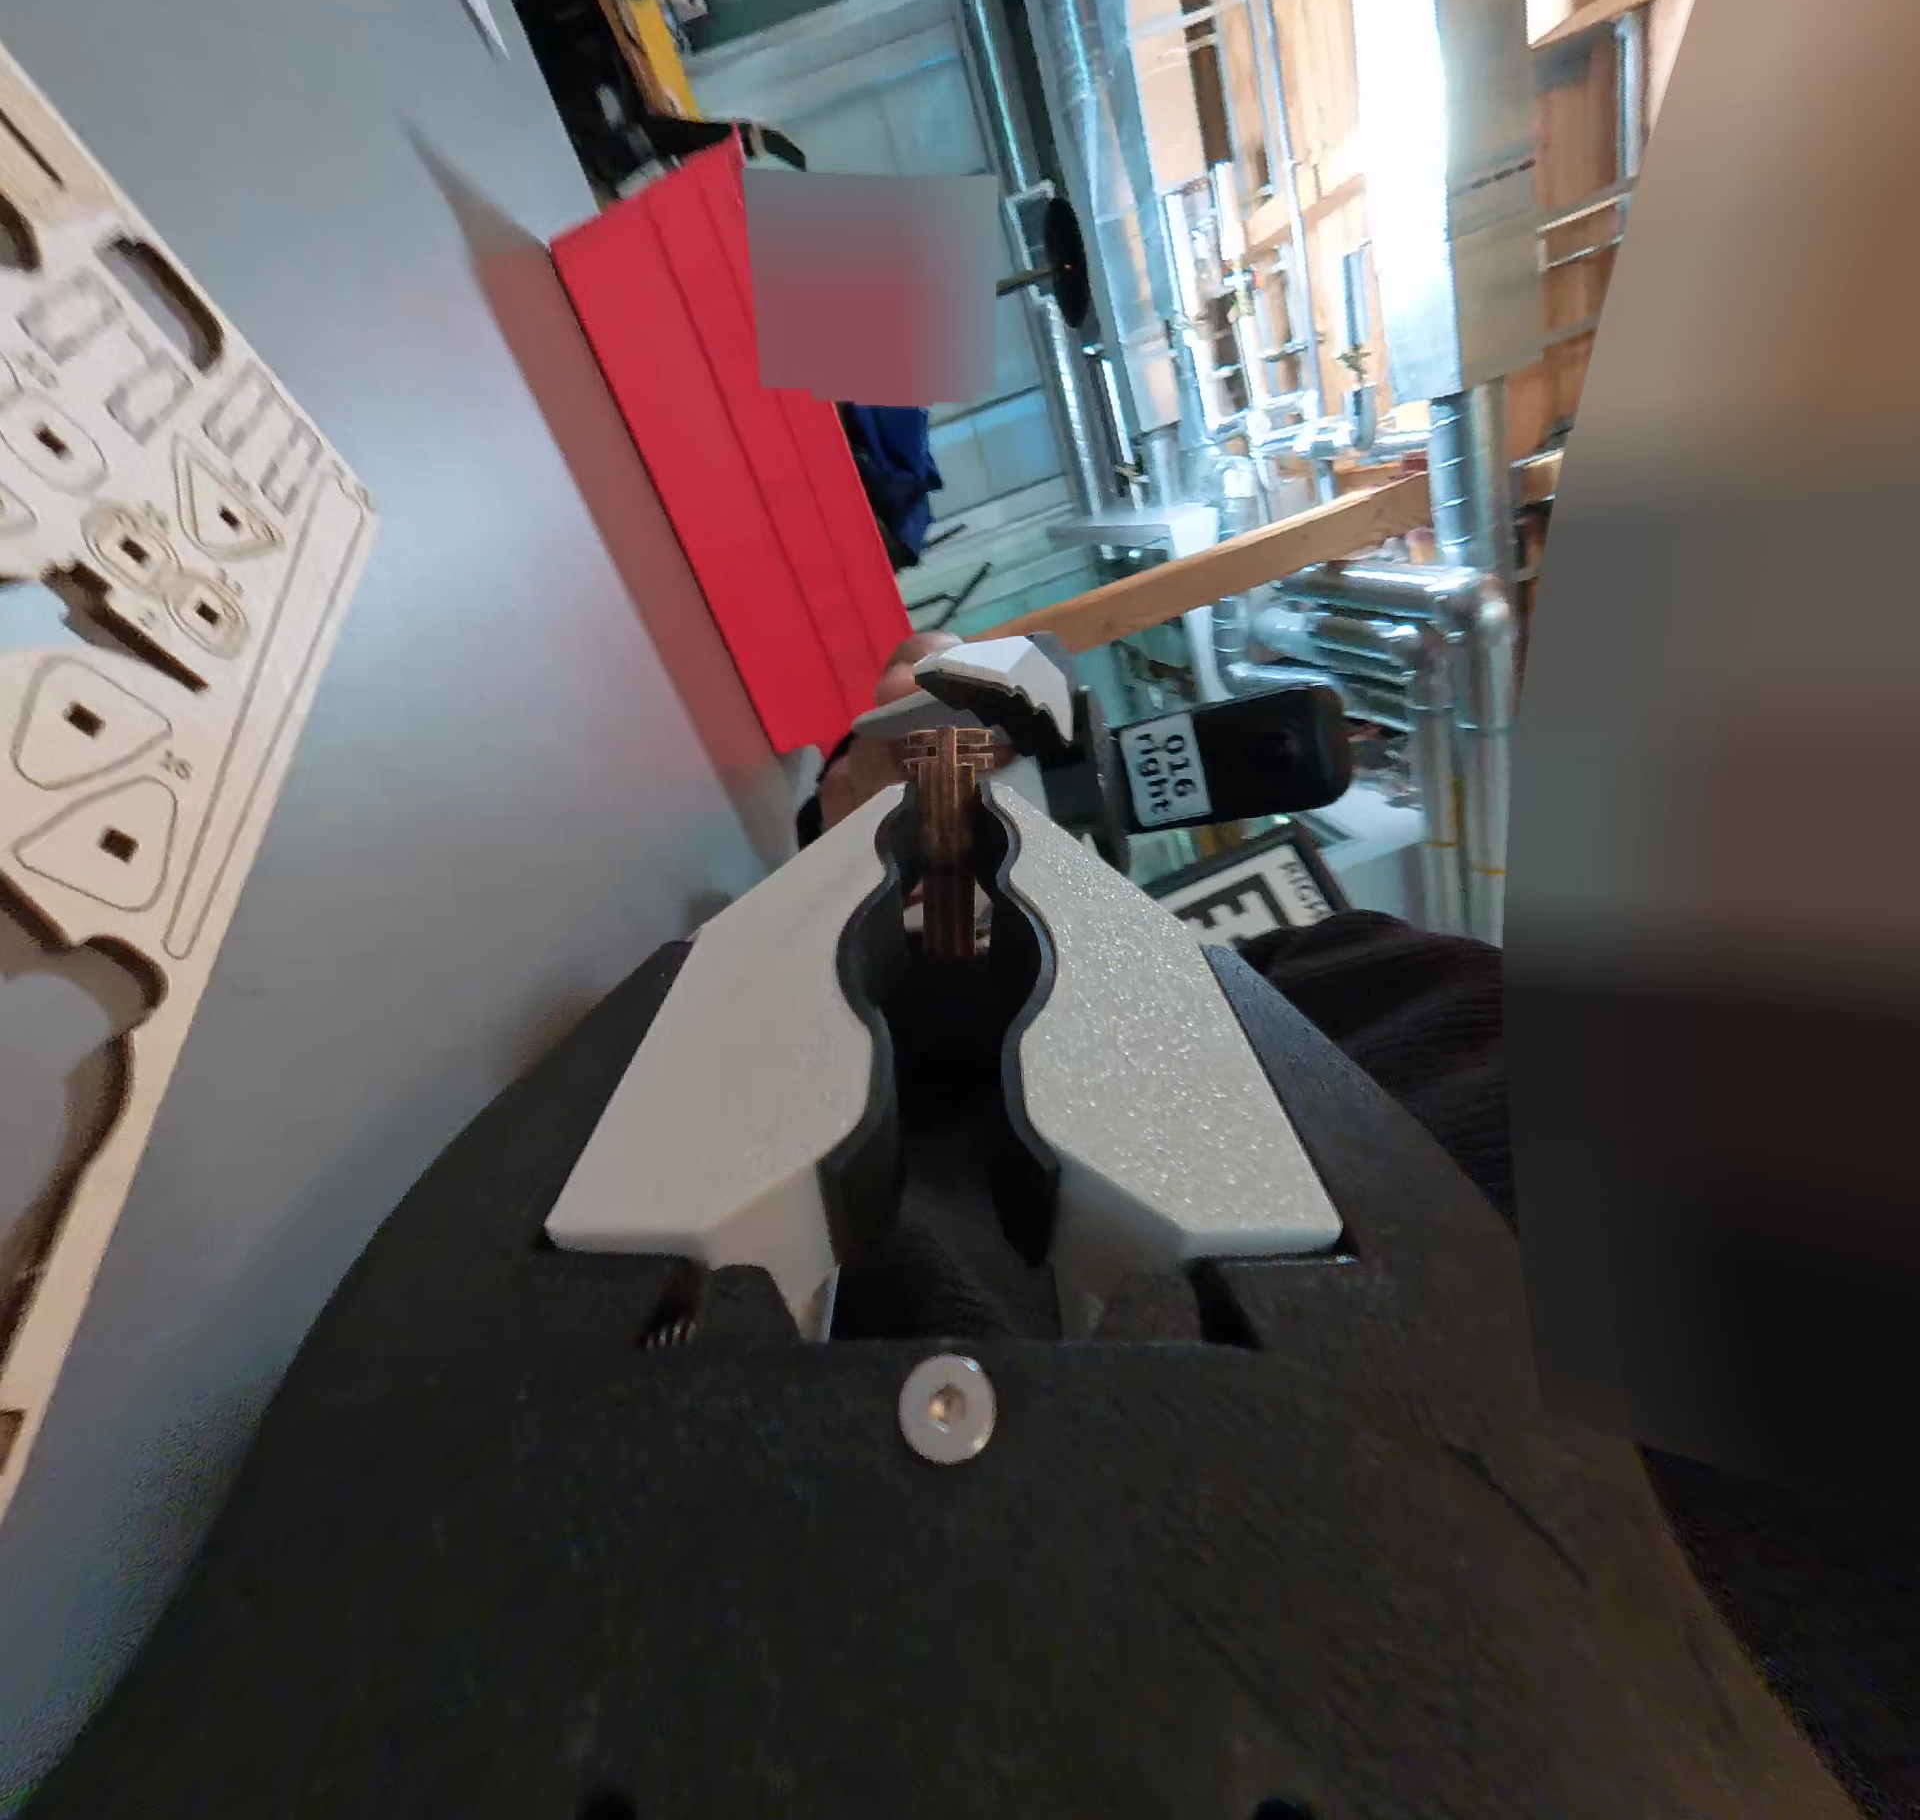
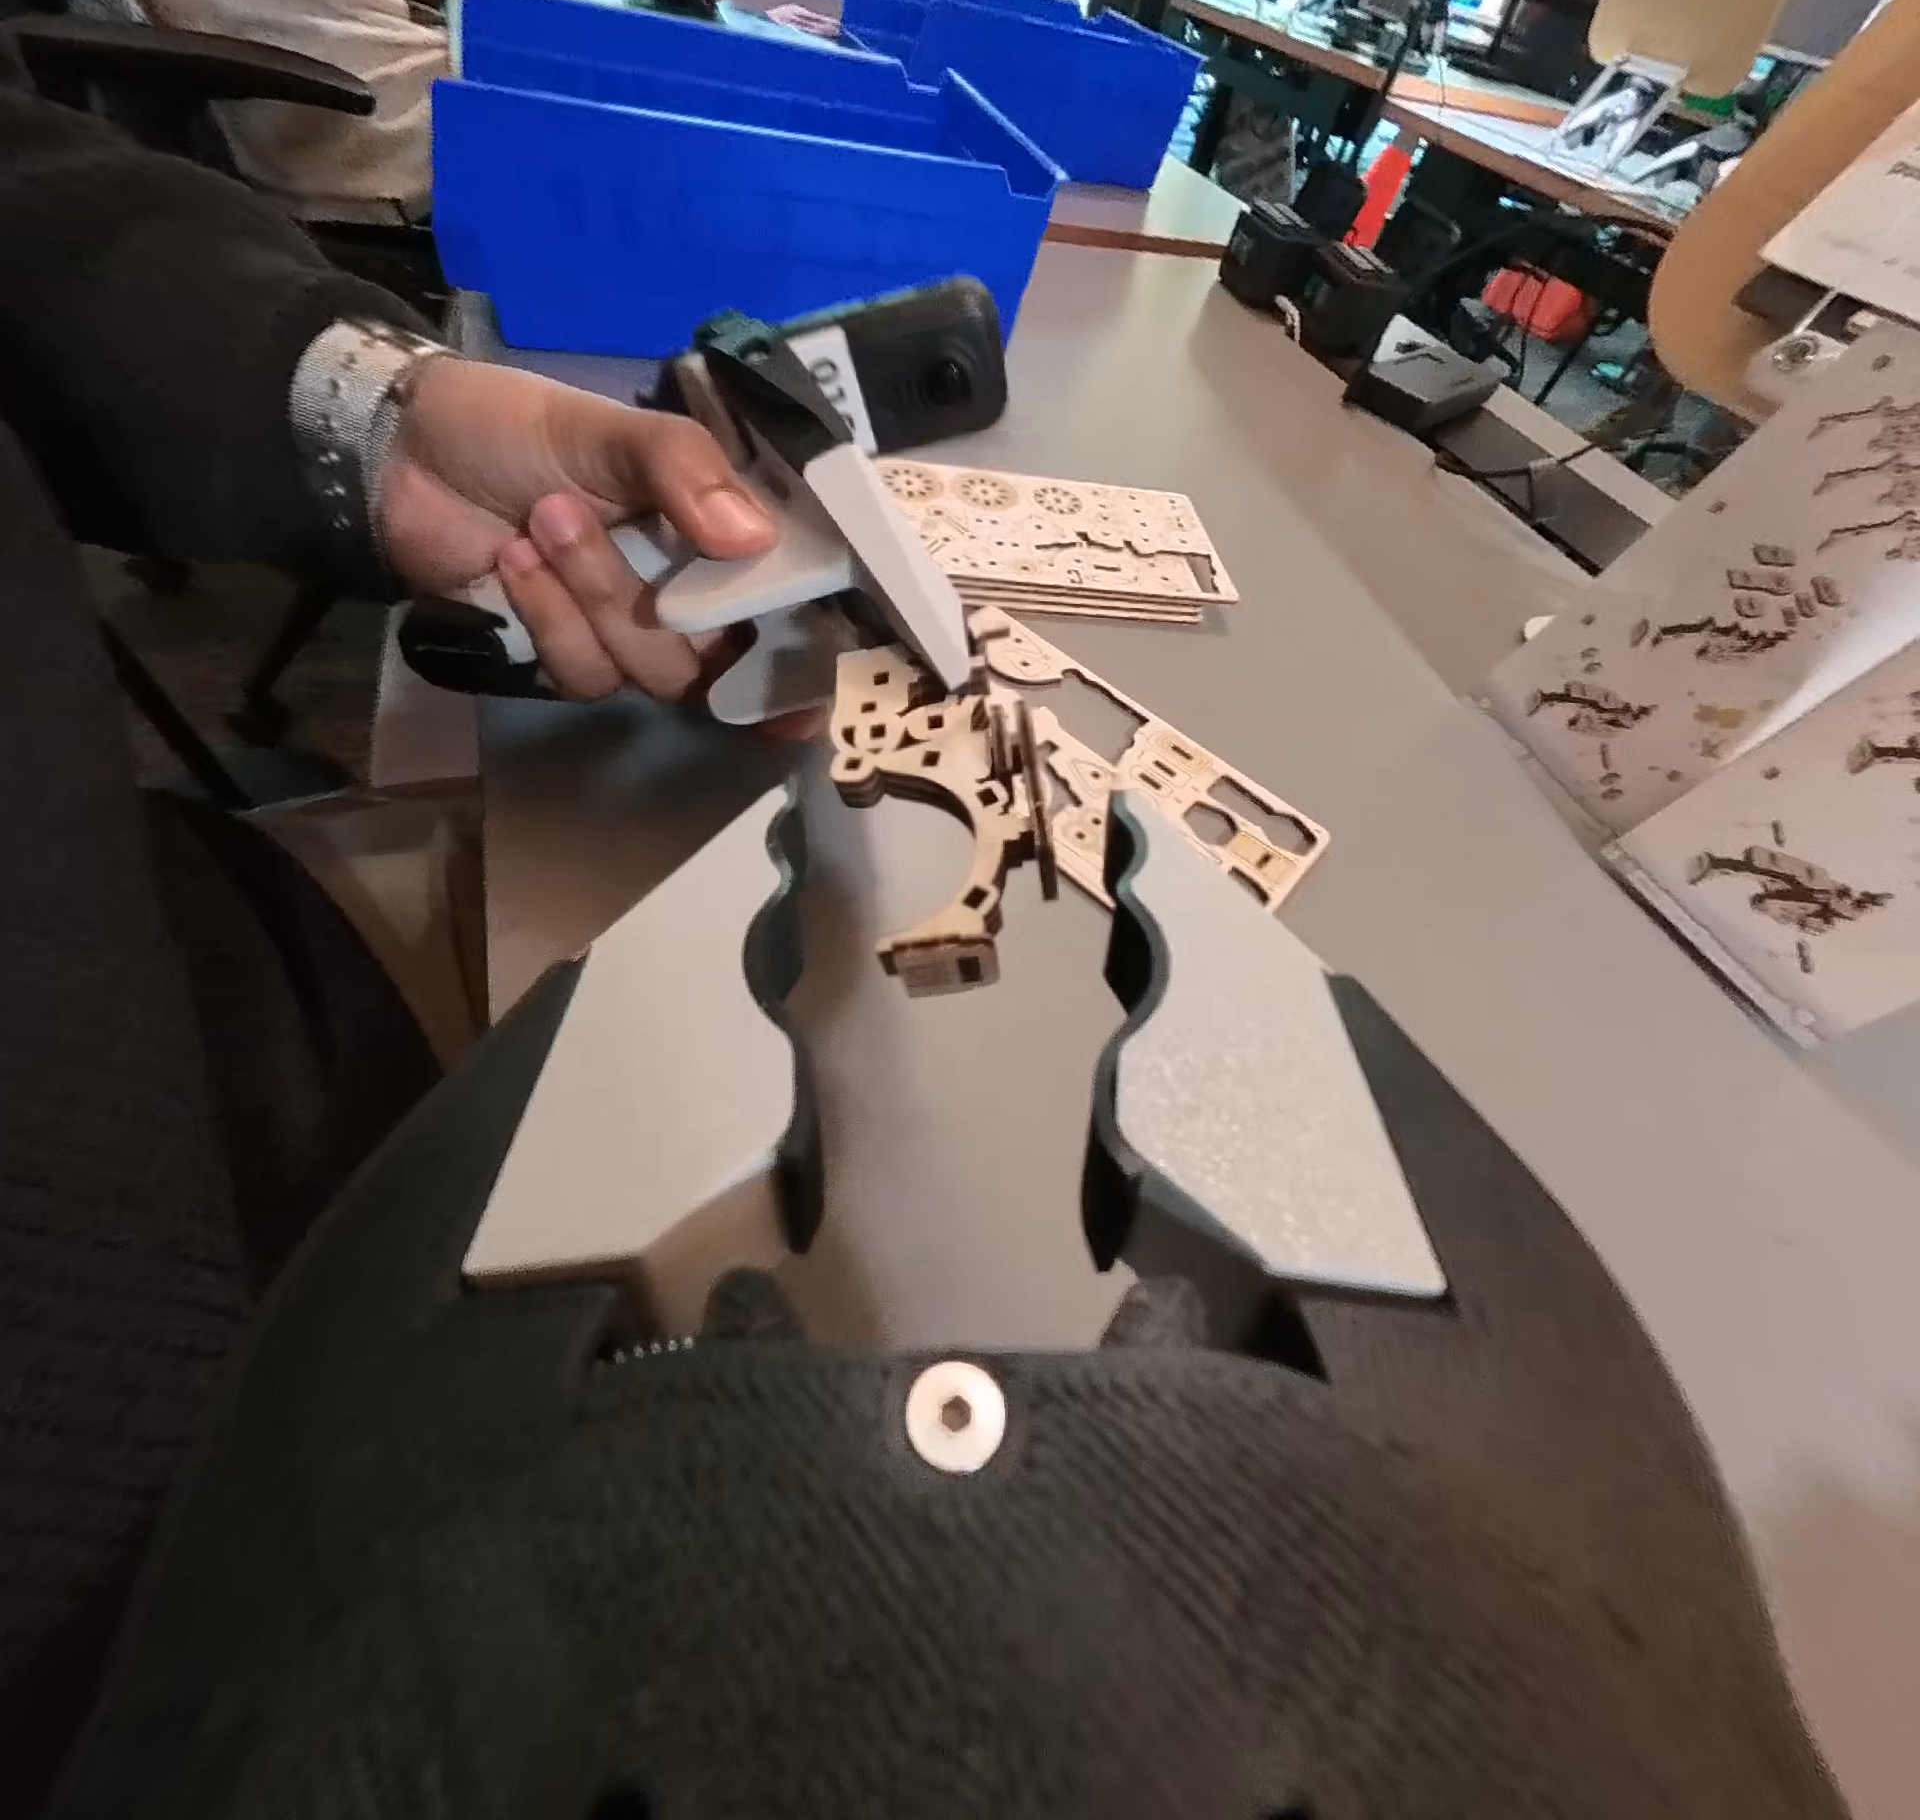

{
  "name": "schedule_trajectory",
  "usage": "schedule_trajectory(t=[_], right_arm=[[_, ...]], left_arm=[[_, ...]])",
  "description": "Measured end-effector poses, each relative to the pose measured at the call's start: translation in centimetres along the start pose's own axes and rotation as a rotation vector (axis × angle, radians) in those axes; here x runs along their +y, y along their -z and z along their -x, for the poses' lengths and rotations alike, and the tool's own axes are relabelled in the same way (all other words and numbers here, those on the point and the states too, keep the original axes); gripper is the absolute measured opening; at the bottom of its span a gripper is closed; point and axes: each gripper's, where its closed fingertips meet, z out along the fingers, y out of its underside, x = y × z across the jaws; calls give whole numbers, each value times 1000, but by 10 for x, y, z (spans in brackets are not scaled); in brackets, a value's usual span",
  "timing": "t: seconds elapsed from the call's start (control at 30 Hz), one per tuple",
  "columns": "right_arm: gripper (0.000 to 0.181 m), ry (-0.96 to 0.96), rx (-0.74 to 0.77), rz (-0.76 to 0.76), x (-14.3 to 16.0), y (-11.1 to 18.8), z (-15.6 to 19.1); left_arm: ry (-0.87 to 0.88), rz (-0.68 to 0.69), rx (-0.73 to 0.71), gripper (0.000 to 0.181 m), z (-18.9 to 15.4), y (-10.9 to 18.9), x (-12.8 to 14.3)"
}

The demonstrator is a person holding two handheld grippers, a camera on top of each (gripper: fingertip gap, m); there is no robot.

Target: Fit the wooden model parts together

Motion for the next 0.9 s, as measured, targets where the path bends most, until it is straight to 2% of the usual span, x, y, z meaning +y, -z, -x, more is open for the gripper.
schedule_trajectory(t=[0.07,0.17,0.27,0.37,0.47,0.63,0.9], right_arm=[[59,27,47,31,1,1,-6],[57,166,140,137,8,-4,-9],[55,323,226,266,17,-13,-6],[49,396,280,367,24,-16,-7],[43,388,282,423,29,-16,-7],[42,366,256,462,35,-16,-5],[42,316,199,451,38,-15,-2]], left_arm=[[-95,-35,-70,6,2,3,-6],[-211,-75,-169,6,4,3,-10],[-280,-77,-238,6,6,-1,-4],[-300,-72,-284,6,10,-4,1],[-277,-71,-297,6,15,-4,3],[-256,-68,-312,6,19,-4,6],[-299,-39,-336,6,21,-5,10]])
